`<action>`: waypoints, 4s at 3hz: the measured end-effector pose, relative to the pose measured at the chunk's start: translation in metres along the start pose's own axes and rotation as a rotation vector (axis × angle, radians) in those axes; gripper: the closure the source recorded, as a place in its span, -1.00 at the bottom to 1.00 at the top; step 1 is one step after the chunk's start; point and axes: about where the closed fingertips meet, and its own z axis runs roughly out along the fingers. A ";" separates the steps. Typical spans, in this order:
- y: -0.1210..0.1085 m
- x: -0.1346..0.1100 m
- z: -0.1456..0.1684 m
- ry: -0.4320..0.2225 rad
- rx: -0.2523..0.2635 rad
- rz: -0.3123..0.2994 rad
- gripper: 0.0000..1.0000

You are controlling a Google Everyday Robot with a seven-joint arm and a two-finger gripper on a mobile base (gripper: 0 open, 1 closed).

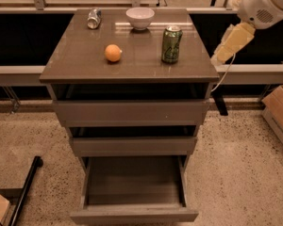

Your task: Place green can into bottom drawer

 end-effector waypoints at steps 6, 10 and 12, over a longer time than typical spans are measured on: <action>-0.065 -0.106 0.133 -0.259 0.134 0.241 -1.00; -0.049 -0.138 0.230 -0.193 -0.040 0.138 -1.00; -0.051 -0.127 0.215 -0.181 -0.003 0.164 -1.00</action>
Offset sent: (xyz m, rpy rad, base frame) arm 0.0177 0.0162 -0.0028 0.1559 -0.0437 -0.1199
